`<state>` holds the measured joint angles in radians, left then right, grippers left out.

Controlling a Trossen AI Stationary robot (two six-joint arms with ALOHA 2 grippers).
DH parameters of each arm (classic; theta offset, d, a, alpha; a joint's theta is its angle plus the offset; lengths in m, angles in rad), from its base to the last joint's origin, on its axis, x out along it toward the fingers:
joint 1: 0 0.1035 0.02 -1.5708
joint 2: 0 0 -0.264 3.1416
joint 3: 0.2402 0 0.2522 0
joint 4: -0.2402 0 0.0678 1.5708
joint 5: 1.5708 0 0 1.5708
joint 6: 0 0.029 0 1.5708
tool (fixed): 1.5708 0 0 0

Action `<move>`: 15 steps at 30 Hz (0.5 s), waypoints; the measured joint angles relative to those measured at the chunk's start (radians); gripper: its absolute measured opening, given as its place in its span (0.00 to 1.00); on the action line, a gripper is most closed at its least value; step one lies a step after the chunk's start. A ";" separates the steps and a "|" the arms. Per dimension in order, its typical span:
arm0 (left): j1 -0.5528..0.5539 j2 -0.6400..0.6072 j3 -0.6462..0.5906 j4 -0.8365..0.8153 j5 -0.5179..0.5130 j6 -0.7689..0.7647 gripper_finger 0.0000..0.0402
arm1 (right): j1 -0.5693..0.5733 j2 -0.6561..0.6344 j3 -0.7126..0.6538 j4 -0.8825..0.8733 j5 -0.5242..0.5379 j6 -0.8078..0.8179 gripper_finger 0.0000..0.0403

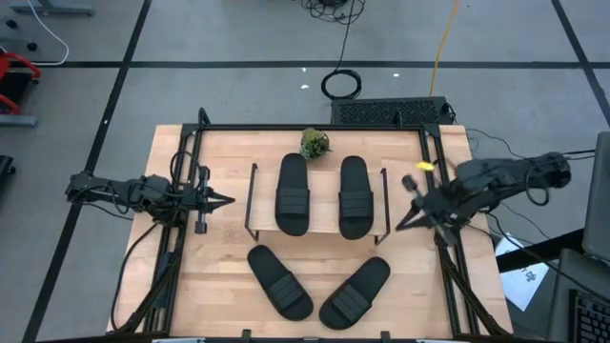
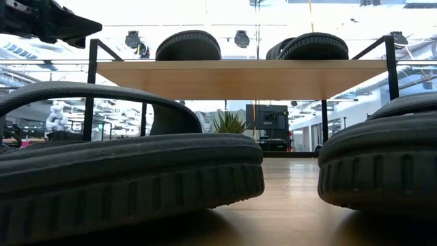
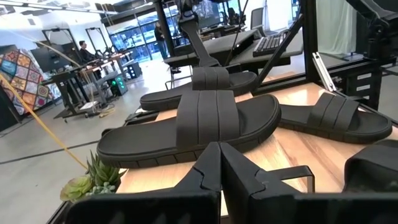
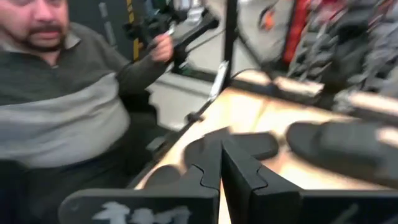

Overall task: Pick and place slides into the shelf
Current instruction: Put the black slide under the shelf

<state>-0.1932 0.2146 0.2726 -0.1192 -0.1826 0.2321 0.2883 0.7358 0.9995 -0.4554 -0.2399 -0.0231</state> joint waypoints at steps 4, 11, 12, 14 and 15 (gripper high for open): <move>0.000 0.000 0.000 0.000 0.000 0.003 0.03 | 0.102 0.074 0.000 0.018 0.002 0.079 0.01; 0.000 0.000 0.000 -0.017 0.000 0.001 0.06 | 0.265 0.193 -0.006 0.041 0.131 0.315 0.11; 0.000 0.000 0.000 -0.016 0.000 0.002 0.06 | 0.288 0.208 -0.015 0.061 0.141 0.356 0.13; 0.000 0.000 0.000 -0.017 0.000 0.001 0.06 | 0.326 0.237 -0.039 0.119 0.162 0.430 0.18; 0.000 0.000 0.000 -0.016 0.000 0.001 0.06 | 0.342 0.251 -0.052 0.147 0.179 0.464 0.21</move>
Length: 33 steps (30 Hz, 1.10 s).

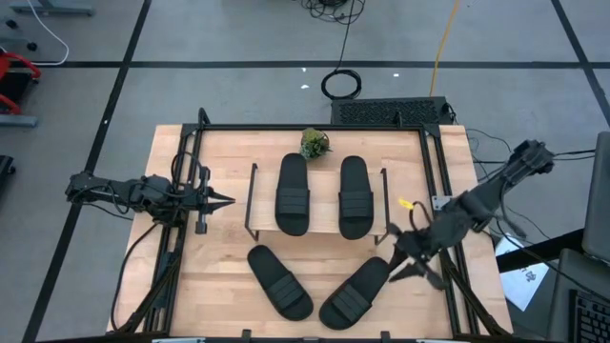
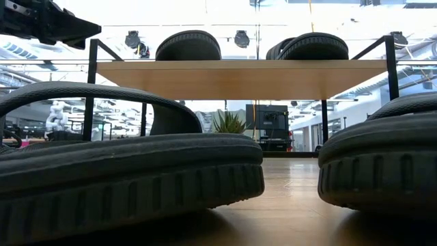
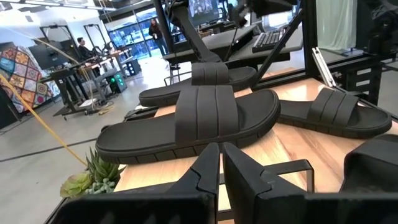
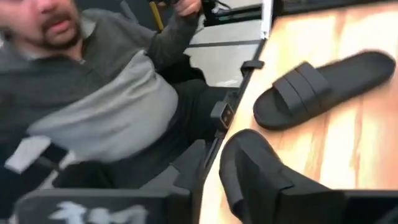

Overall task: Pick and place slides into the shelf
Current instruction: Put the black slide under the shelf

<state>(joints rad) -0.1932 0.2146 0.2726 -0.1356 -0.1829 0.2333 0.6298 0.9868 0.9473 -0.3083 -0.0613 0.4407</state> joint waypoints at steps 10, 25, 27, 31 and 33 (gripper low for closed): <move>0.000 0.000 0.000 -0.002 0.000 -0.002 0.06 | 0.179 0.116 -0.177 0.339 0.342 0.168 0.50; 0.000 0.001 0.000 0.004 0.000 0.005 0.06 | 0.262 0.225 -0.296 0.471 0.558 0.586 0.57; 0.000 0.001 0.000 0.004 0.000 0.005 0.06 | 0.262 0.250 -0.296 0.471 0.557 0.633 0.57; 0.000 0.001 0.000 0.004 0.000 0.008 0.06 | 0.262 0.314 -0.296 0.469 0.517 0.731 0.57; 0.000 0.001 0.000 0.005 0.000 0.015 0.06 | 0.262 0.346 -0.296 0.466 0.501 0.760 0.57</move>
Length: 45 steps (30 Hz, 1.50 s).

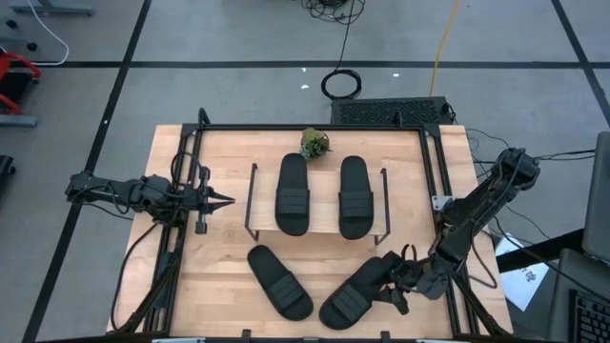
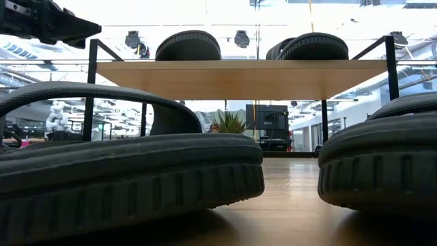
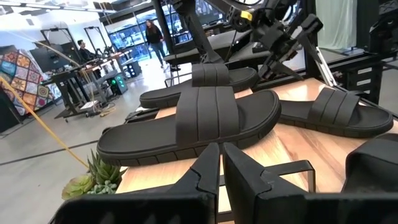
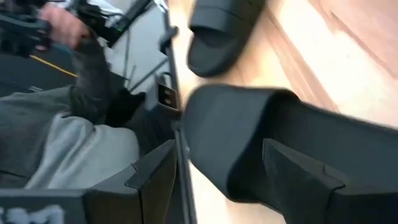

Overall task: Pick and place slides into the shelf
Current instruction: Put the black slide under the shelf

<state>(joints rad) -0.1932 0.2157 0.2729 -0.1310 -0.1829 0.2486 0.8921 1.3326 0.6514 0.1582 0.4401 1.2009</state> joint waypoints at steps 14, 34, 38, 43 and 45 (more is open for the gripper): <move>0.000 0.000 0.000 0.002 0.000 0.004 0.06 | -0.013 0.159 0.000 0.125 -0.024 0.172 0.57; 0.000 0.000 0.000 0.001 0.001 -0.003 0.06 | -0.065 0.349 0.002 0.356 -0.082 0.155 0.57; 0.000 0.000 0.000 0.001 0.001 -0.003 0.06 | -0.065 0.351 0.002 0.356 -0.087 0.115 0.55; 0.000 0.000 0.000 0.000 0.001 -0.003 0.06 | -0.070 0.356 0.014 0.353 -0.085 0.015 0.34; 0.000 0.000 0.000 0.000 0.001 -0.003 0.06 | -0.075 0.356 0.017 0.353 -0.078 -0.021 0.18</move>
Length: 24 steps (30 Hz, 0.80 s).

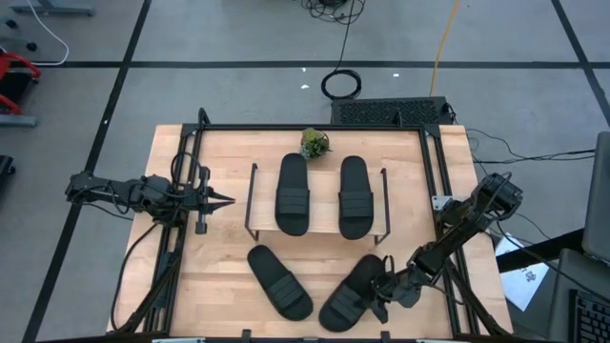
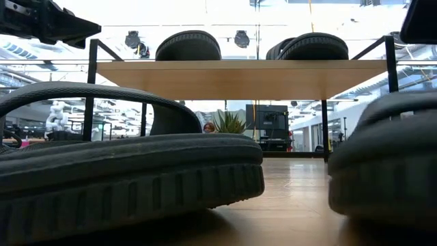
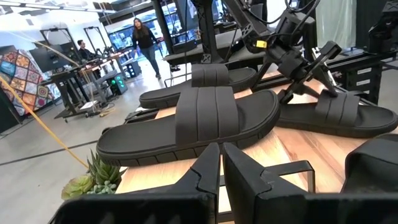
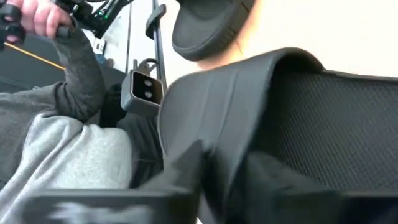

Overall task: Pick and place slides into the shelf
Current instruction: Put the black slide under the shelf

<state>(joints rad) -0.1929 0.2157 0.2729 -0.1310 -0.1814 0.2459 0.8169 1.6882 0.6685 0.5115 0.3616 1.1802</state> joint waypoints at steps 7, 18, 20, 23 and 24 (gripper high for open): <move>0.000 0.000 0.000 -0.001 0.000 -0.004 0.06 | -0.046 0.000 0.044 -0.012 -0.082 -0.189 0.03; 0.000 0.000 0.000 -0.002 0.000 -0.005 0.06 | -0.196 -0.046 0.089 -0.143 -0.330 -0.441 0.01; 0.000 0.000 0.000 -0.002 0.000 -0.005 0.06 | -0.223 -0.078 0.089 -0.204 -0.361 -0.445 0.01; 0.000 0.000 0.000 -0.001 0.000 -0.005 0.06 | -0.254 -0.147 0.088 -0.296 -0.367 -0.476 0.01; 0.000 0.000 0.000 -0.001 0.000 -0.005 0.06 | -0.263 -0.168 0.088 -0.308 -0.363 -0.491 0.01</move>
<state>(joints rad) -0.1932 0.2157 0.2733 -0.1322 -0.1814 0.2409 0.5535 1.5199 0.7563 0.2039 -0.0014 0.6891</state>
